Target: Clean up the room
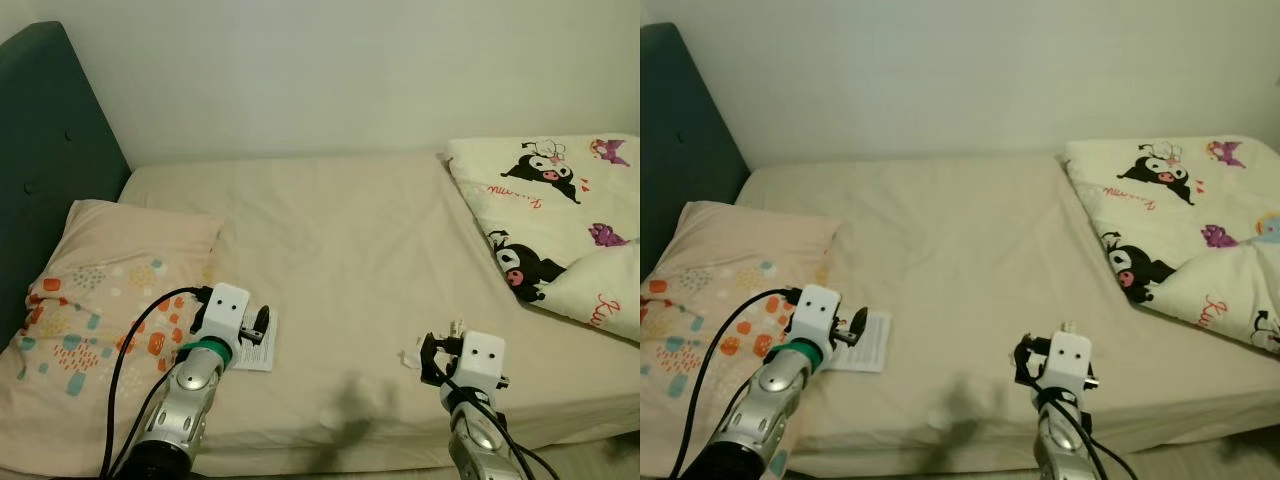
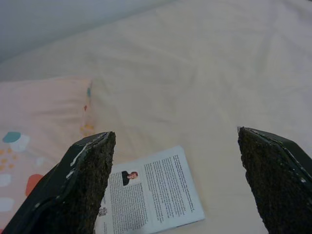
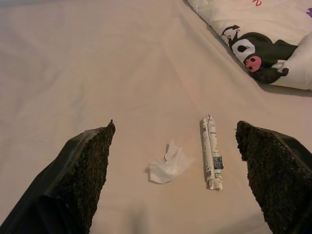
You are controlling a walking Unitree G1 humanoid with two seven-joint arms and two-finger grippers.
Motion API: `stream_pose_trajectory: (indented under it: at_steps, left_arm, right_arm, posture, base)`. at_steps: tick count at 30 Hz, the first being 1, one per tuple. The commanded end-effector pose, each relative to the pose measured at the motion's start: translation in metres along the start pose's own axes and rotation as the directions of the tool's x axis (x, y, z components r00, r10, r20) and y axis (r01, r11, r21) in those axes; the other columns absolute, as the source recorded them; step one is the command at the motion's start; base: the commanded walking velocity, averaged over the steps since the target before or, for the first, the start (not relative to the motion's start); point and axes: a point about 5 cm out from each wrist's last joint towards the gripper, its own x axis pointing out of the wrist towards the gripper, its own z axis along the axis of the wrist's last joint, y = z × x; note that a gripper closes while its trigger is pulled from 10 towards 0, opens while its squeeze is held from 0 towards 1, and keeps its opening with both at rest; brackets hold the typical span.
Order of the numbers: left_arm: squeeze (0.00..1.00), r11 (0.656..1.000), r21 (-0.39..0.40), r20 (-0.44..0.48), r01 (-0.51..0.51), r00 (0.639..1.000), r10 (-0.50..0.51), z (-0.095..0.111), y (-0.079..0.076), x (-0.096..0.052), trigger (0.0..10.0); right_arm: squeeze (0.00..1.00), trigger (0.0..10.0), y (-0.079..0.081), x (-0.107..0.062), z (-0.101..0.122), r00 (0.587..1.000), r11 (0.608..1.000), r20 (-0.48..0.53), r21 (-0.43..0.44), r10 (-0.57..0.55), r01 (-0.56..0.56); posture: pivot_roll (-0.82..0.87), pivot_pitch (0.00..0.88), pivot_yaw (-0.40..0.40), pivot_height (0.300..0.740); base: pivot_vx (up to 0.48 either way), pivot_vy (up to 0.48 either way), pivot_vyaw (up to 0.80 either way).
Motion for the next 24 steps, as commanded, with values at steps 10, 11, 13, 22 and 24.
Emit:
stream_pose_trajectory:
  at_steps: [10, 11, 13, 22, 24]
  left_arm:
    - [0.00, 1.000, -0.006, -0.004, -0.015, 1.000, 0.015, -0.003, 0.000, -0.001, 10.0]
    - [0.00, 1.000, -0.006, -0.004, -0.015, 1.000, 0.015, -0.003, 0.000, -0.001, 10.0]
    - [0.00, 1.000, -0.007, -0.006, -0.019, 1.000, 0.019, -0.003, 0.001, -0.001, 10.0]
    - [0.00, 0.999, -0.010, -0.010, -0.032, 0.999, 0.032, -0.005, 0.003, -0.001, 10.0]
    - [0.00, 0.999, -0.020, -0.023, -0.036, 0.999, 0.036, -0.006, 0.003, -0.001, 10.0]
  right_arm:
    - [0.00, 10.0, 0.008, -0.002, -0.005, 0.997, 0.992, -0.022, -0.100, 0.077, -0.079]
    - [0.00, 10.0, 0.008, -0.002, -0.005, 0.997, 0.992, -0.022, -0.100, 0.077, -0.079]
    - [0.00, 10.0, 0.011, -0.002, -0.005, 0.995, 0.990, -0.025, -0.097, 0.099, -0.101]
    - [0.00, 10.0, 0.010, -0.002, -0.007, 0.994, 0.994, -0.041, -0.041, 0.104, -0.105]
    - [0.00, 10.0, 0.010, -0.002, -0.007, 0.994, 0.993, -0.040, -0.046, 0.103, -0.105]
  posture:
    - [0.01, 0.000, 0.068, 0.740]
    - [0.01, 0.000, 0.068, 0.740]
    - [0.01, 0.000, 0.068, 0.740]
    - [0.01, 0.000, 0.061, 0.740]
    - [0.01, 0.000, 0.060, 0.740]
  base:
    - [0.000, -0.474, 0.29]
    - [0.000, -0.480, 0.80]
    - [0.000, -0.480, 0.80]
    - [0.000, -0.475, 0.09]
    - [0.000, 0.000, 0.00]
